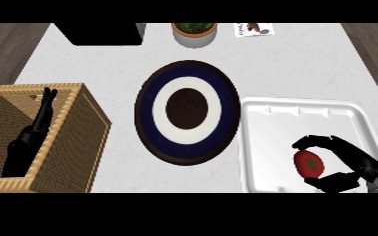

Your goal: Pick the tomato from the tray and place it in the plate

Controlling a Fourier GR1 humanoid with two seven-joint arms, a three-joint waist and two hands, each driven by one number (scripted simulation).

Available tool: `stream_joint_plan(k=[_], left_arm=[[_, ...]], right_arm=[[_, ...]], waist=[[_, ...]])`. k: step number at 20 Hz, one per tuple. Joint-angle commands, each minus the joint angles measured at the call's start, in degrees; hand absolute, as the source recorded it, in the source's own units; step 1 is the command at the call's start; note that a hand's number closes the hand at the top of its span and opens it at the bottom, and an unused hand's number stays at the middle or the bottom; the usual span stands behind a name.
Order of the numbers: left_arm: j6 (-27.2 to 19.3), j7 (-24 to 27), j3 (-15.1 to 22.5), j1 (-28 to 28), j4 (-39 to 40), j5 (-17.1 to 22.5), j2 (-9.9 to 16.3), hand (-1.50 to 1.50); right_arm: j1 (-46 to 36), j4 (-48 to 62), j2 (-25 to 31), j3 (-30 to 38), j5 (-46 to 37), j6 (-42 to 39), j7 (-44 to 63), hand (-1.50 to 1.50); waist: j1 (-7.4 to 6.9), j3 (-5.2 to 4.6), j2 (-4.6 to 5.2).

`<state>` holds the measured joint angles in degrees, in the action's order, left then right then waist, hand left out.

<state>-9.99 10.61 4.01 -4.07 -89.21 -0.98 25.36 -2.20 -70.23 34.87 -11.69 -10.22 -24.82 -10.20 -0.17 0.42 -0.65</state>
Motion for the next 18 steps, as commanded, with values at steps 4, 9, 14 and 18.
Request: stream_joint_plan(k=[4, 9, 14, 18], left_arm=[[0.78, -2.71, -2.04, -1.35, 3.36, -0.61, -0.38, 0.00], [2.50, -1.22, 0.01, -0.21, 4.23, -0.30, -0.43, 0.00], [1.77, -1.31, 3.42, 3.41, 3.30, -2.06, -2.07, 0.00], [1.90, -0.83, 3.52, 3.47, 4.24, -2.04, -2.01, 0.00]], right_arm=[[-1.64, 6.16, -3.18, 0.04, -4.44, 2.38, -7.02, 1.50], [-17.71, 10.31, -0.88, -1.19, -10.79, 2.96, -6.82, 1.50], [-28.28, 16.95, 1.06, -2.74, -18.31, 7.53, -11.39, 1.50], [-34.01, 24.30, 0.76, 0.83, -19.62, 14.57, -14.90, 1.50]], waist=[[-0.17, -0.38, 0.72], [-3.94, -0.27, 1.72], [-8.31, 0.08, 3.57], [-8.22, 0.11, 3.73]])
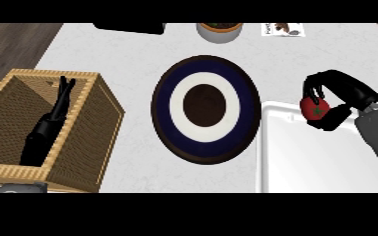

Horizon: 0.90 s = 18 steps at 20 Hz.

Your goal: Pick the tomato from the tray and place it in the plate

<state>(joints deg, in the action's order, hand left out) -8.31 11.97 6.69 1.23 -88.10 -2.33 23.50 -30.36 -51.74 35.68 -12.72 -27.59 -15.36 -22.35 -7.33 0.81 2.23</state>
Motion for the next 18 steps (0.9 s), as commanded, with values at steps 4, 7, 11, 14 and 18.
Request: stream_joint_plan(k=[4, 7, 11, 14, 18], left_arm=[[-0.16, -3.36, 0.00, -1.58, 3.26, -0.61, 0.48, 0.00], [1.59, -2.73, -1.79, -3.48, 2.46, 1.41, 2.33, 0.00], [0.17, -4.31, -1.46, -1.62, 4.21, 0.43, 1.61, 0.00], [1.08, -2.99, -2.00, -3.49, 3.82, 1.38, 1.80, 0.00], [-1.51, -3.24, -2.18, -3.27, 5.20, -0.43, 0.26, 0.00]], right_arm=[[-8.42, 12.14, -3.45, 4.47, -2.33, 13.45, -8.79, 1.50], [-11.99, 15.28, -1.57, 8.37, -0.39, 15.67, -14.25, 1.50], [-17.18, 17.28, -2.77, 12.72, 4.50, 14.60, -22.99, 1.50], [-18.86, 18.85, -2.33, 14.37, 7.54, 9.47, -31.47, 1.50], [-22.51, 21.89, -2.74, 13.87, 8.54, 1.22, -35.93, 1.50]], waist=[[0.46, -0.29, 0.36], [1.28, -0.41, -0.29], [2.61, -0.44, -0.27], [3.11, -0.53, -0.61], [4.57, -0.70, -1.11]])
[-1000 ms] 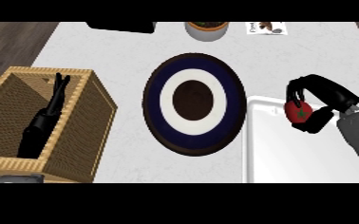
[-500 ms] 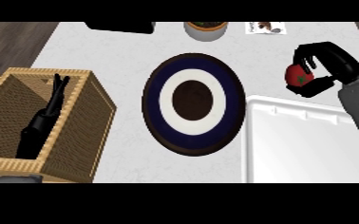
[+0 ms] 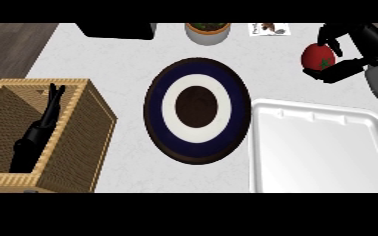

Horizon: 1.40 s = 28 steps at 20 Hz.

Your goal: Pick the tomato from the tray and place it in the plate

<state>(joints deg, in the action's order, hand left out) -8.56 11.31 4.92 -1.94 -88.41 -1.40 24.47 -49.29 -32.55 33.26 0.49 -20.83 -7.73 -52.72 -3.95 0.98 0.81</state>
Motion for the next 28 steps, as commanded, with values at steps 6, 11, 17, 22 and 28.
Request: stream_joint_plan(k=[6, 11, 17, 22, 28], left_arm=[[0.25, -4.06, -2.20, -3.65, 2.29, -0.20, 1.47, 0.00], [-0.68, -5.25, -1.17, -2.79, 3.01, -1.21, -0.48, 0.00], [-2.14, -2.79, -0.60, -3.30, 5.25, -2.43, -2.59, 0.00], [-0.17, -4.46, -2.68, -4.68, 1.61, -1.66, -0.06, 0.00], [1.25, -3.01, -3.67, -4.05, 2.86, -0.68, 0.27, 0.00]], right_arm=[[-4.87, -0.73, -5.91, -2.38, 1.58, -7.92, -3.84, 1.50], [-8.06, -2.68, -9.60, -3.67, 2.58, -10.87, 2.23, 1.50], [-9.81, -7.53, -19.12, -7.92, 0.69, -8.61, 13.65, 1.50], [-7.34, -10.44, -24.03, -12.88, -3.42, -7.01, 18.32, 1.50], [-6.37, -10.92, -30.51, -15.83, -6.19, -5.41, 24.24, 1.50]], waist=[[2.57, -0.96, -0.66], [3.56, -1.00, -0.80], [4.27, -1.06, -0.97], [3.89, -1.00, -0.97], [3.42, -1.01, -0.70]])
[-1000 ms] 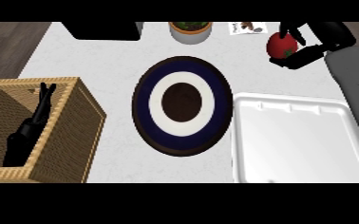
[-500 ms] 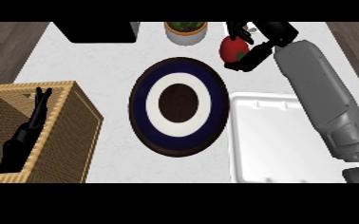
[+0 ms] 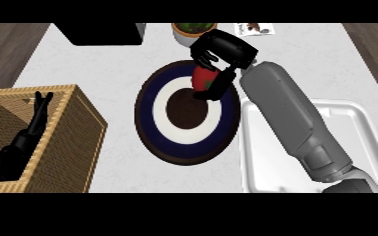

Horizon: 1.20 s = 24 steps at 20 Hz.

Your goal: Pick the tomato from the tray and place it in the plate

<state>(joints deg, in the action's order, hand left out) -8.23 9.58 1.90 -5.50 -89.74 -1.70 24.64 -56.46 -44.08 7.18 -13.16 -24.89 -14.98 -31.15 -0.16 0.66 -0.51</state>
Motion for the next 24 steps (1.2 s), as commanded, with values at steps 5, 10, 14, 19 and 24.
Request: stream_joint_plan(k=[5, 10, 14, 19, 24], left_arm=[[0.38, -2.04, 0.64, 1.45, 5.21, -1.83, -0.44, 0.00], [0.45, -2.84, 0.77, 3.04, 5.41, -1.67, -1.54, 0.00], [-1.09, -1.06, 0.65, 0.76, 6.02, -2.74, -2.52, 0.00], [0.09, -2.64, 1.14, -0.79, 1.84, -2.51, -0.90, 0.00], [-0.15, -2.77, 0.32, 0.29, 4.24, -2.29, -1.40, 0.00]], right_arm=[[2.69, 4.52, -7.01, -1.19, 3.55, 1.18, 8.77, 1.50], [1.68, 6.21, -7.13, -6.30, 7.11, 5.42, 11.52, -1.50], [5.60, 5.97, -7.16, -2.62, 9.96, 5.97, 6.65, -1.50], [-0.61, 5.92, -7.17, 6.29, 20.85, 6.01, 12.12, -1.50], [1.90, 11.10, -1.51, 12.42, 24.76, 3.13, 9.71, -1.50]], waist=[[-0.73, -0.69, 0.80], [-1.40, -0.67, 0.87], [-0.45, -0.67, 0.82], [-1.07, -0.64, 0.77], [-0.53, -0.63, 1.02]])
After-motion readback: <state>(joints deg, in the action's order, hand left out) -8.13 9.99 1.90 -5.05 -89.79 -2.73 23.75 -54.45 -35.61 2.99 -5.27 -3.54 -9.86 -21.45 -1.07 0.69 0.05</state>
